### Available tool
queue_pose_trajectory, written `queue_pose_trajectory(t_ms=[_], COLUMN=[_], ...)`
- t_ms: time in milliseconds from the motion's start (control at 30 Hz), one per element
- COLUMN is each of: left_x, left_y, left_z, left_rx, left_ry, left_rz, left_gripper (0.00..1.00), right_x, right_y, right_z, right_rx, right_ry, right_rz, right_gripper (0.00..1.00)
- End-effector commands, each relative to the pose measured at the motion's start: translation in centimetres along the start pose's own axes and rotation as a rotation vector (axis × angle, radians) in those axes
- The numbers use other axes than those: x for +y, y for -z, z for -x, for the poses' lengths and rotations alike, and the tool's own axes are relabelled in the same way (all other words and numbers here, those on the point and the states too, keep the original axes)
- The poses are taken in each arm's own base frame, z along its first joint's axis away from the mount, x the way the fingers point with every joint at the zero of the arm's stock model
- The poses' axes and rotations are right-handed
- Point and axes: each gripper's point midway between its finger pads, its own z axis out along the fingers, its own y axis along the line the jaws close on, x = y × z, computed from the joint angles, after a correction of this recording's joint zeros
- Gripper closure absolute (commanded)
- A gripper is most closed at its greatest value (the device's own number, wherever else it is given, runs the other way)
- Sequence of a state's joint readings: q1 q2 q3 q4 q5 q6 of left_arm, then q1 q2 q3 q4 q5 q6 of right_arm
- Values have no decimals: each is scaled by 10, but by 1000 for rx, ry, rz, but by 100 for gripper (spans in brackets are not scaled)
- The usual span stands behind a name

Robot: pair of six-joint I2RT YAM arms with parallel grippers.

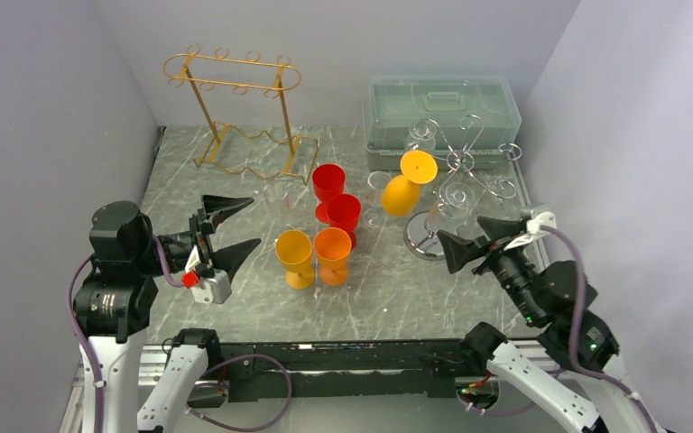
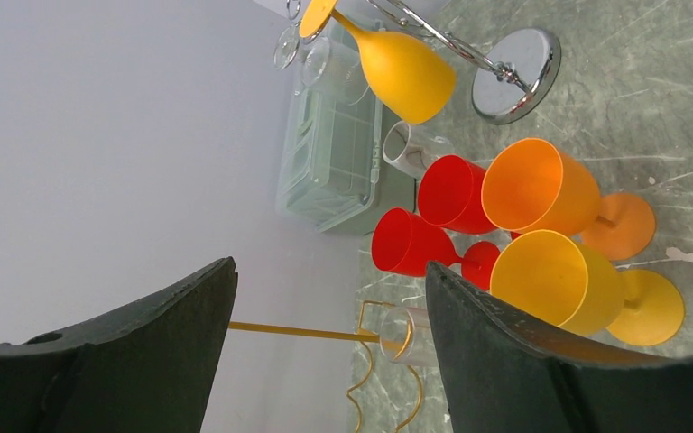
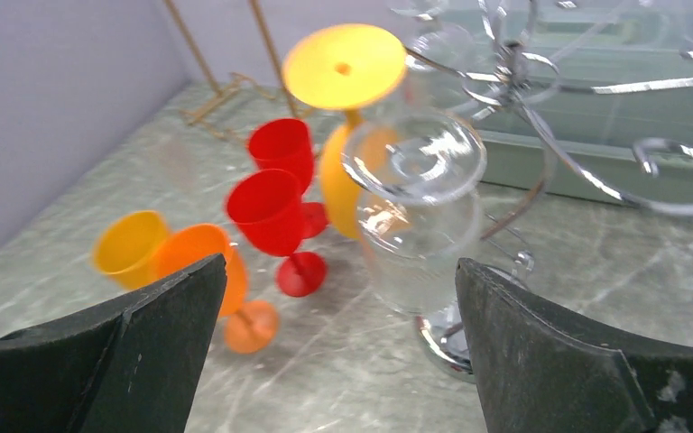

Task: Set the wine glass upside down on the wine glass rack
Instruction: Adjust the wine rack at the center of the board.

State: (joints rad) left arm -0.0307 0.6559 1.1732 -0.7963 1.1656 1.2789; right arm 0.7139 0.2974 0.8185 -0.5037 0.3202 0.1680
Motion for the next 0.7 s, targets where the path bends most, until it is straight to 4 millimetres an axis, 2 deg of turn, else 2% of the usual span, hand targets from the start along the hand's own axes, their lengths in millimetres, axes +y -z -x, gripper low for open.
queue_pose_trajectory(t_ms=[0,100,200,333,433,533,567,667], left_x=[-1,-1,0,1,1,0,-1,1], left_y=[2,2,3,5,6,7,8,9], left_z=[2,4,6,8,9,10,10,13], left_rx=[10,2,7,14,20,31,33,35], left_ry=[-29,-18,-2,64,114,143,146,158], left_rz=[-5,-7,-2,13,19,23,23,33], left_gripper=[18,18,18,17,17,17,17,17], right_x=[34,39,42,21,15,16,15,2], right_y=[14,8,-4,-36,-65,-100,-110,-129], right_z=[11,29,58,92,103,112,109,116], right_rx=[156,189,150,118,130,156,181,216], right_ry=[-59,-68,-77,-59,-8,83,116,212], right_rz=[150,133,111,-91,-191,-247,-262,-378], right_gripper=[0,1,7,22,29,30,30,32])
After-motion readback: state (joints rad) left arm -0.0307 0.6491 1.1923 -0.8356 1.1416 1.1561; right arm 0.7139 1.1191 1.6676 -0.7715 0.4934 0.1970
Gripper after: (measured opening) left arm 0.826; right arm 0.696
